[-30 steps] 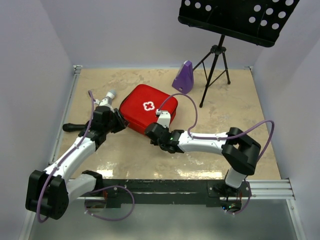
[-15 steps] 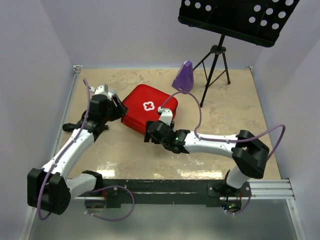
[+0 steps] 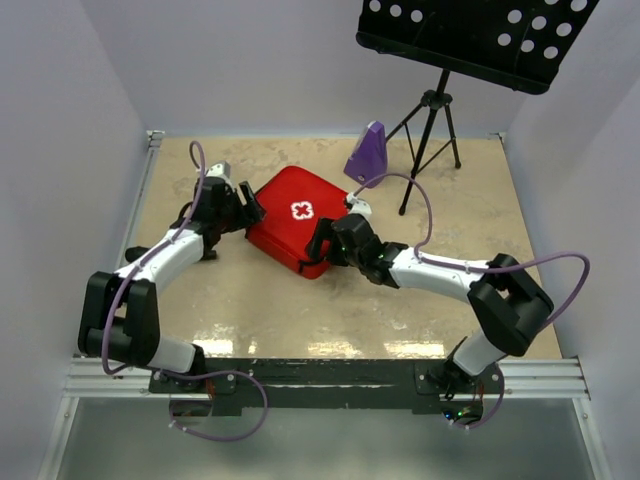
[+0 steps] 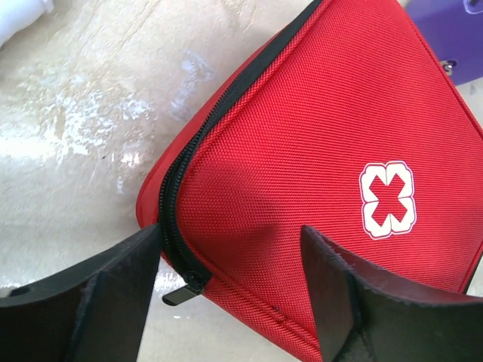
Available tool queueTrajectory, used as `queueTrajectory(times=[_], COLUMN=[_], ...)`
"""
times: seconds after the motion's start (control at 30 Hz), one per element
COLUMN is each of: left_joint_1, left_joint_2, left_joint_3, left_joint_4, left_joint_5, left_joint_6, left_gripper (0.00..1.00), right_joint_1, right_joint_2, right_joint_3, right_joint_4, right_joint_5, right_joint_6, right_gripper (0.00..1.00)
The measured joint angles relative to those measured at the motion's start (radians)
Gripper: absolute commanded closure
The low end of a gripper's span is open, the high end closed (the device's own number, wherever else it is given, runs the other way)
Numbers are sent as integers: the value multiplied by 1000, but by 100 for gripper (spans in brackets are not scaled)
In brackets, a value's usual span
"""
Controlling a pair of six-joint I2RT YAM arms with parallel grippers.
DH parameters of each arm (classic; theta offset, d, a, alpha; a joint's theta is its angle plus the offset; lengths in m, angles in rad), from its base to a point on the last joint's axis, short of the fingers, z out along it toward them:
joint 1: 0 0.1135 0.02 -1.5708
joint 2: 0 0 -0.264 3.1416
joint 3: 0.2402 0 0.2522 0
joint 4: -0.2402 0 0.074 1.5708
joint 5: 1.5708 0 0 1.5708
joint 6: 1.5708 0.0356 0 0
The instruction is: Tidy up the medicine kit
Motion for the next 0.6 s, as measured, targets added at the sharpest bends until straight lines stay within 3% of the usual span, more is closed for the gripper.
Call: queueTrajectory(times=[0.3,0.4,0.6], left_joint_1=[6,6,-49], left_joint_2=[-101,-165,-311], left_joint_3=[-171,-235,-352], left_joint_4=[143,146,67], left_joint_5=[43,66,147], left_joint_6=[23,9,-36], left_gripper=[72,77,78], right_joint_1=[-22,-31,-35], right_joint_2=[39,39,48], right_joint_3=[24,24,48], right_joint_4=[9,10,-3], right_joint_5=[-55,-61,-65], right_joint_6=[-54,-79,-163], right_gripper=[8,11,19])
